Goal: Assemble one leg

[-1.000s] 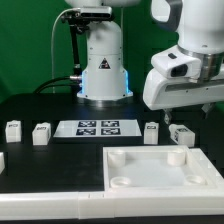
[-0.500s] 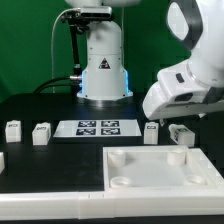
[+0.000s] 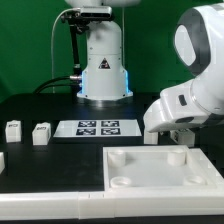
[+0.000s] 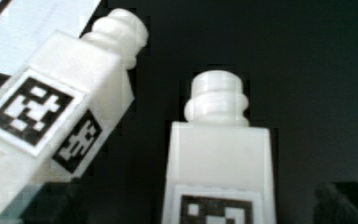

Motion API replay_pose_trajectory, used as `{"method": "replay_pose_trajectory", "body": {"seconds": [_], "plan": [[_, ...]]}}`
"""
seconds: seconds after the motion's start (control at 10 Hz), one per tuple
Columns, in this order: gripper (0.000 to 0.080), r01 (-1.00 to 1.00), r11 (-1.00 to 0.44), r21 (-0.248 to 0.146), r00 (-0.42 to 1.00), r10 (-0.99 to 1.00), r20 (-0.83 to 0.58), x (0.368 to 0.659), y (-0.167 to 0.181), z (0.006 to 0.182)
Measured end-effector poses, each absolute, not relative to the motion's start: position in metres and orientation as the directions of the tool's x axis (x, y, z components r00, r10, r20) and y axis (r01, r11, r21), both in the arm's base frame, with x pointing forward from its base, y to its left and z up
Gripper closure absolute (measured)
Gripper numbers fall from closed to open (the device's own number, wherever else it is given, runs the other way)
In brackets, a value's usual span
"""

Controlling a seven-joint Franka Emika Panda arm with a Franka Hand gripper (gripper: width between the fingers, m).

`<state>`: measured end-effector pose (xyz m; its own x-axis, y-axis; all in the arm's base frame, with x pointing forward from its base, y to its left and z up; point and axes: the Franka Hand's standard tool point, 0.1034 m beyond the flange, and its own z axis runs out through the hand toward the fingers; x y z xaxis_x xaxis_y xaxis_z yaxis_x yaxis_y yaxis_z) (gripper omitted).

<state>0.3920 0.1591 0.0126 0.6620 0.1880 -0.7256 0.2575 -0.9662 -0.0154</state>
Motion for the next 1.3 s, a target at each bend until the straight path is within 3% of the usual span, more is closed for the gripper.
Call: {"method": "replay_pose_trajectory", "body": {"seconds": [0.4, 0.6, 0.7, 1.3], "plan": [[0.0150, 0.249, -0.969, -0.005, 0.670, 0.176, -0.721, 0.3900, 0.1609, 0.0086], [0.0424, 0.252, -0.968, -0.008, 0.670, 0.181, -0.720, 0.3900, 0.1623, 0.0088], [0.0513, 0.257, -0.966, -0.014, 0.669, 0.189, -0.719, 0.3904, 0.1623, 0.0087], [0.0512, 0.257, -0.966, -0.014, 0.669, 0.189, -0.719, 0.3903, 0.1623, 0.0087]]}}
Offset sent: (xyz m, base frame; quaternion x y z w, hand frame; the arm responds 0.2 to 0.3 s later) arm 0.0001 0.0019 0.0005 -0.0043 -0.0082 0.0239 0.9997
